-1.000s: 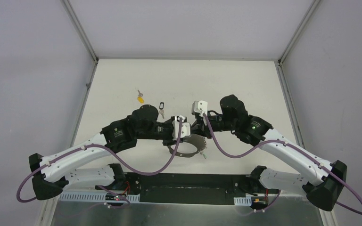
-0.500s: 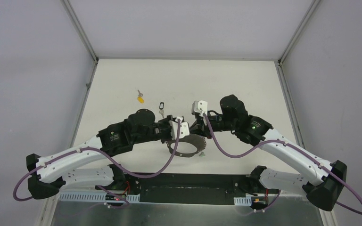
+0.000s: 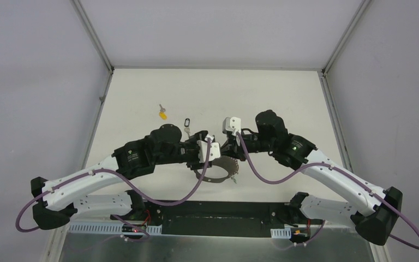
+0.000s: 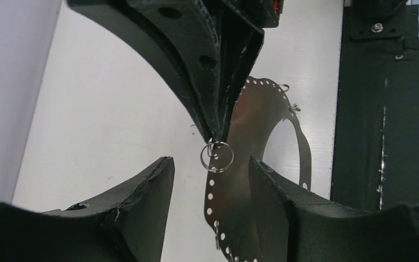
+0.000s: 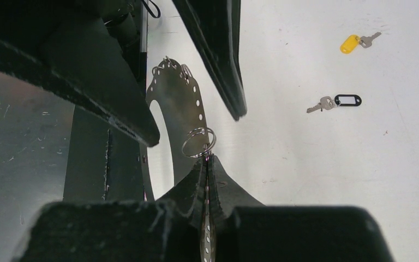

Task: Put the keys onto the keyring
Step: Adjust the keyring.

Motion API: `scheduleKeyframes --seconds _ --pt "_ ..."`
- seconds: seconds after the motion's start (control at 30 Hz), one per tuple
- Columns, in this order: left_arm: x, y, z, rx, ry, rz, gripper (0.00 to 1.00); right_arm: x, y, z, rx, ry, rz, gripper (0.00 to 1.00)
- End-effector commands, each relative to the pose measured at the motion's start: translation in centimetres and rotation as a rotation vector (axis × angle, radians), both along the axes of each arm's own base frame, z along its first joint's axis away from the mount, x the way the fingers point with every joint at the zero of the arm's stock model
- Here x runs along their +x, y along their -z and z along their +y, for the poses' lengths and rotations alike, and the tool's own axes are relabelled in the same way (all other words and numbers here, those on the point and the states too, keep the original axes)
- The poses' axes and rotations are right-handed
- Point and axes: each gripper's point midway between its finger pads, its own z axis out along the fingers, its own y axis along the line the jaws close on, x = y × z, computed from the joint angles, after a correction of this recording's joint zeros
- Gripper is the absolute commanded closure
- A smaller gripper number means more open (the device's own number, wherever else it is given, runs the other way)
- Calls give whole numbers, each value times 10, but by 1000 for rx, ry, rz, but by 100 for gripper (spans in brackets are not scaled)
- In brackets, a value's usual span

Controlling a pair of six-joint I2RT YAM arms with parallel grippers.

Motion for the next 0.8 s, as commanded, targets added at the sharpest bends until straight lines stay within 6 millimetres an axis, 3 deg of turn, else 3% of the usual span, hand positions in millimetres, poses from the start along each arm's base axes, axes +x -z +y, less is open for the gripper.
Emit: scheduleKeyframes --seconds 0.0,0.17,0.3,0.63,0.77 --pt "-16 -2 -14 13 96 55 45 -4 -35 2 95 -35 -68 100" --pt "-12 7 -24 40 94 75 40 -5 -35 2 95 -37 -67 100" --pt "5 7 -25 44 18 42 43 -5 -35 2 97 -38 -65 100" --pt "18 -13 -5 1 -87 -35 76 -5 -34 2 94 -37 -66 100" --pt "16 -20 1 -32 -102 -31 79 -4 -33 3 91 -33 -61 100"
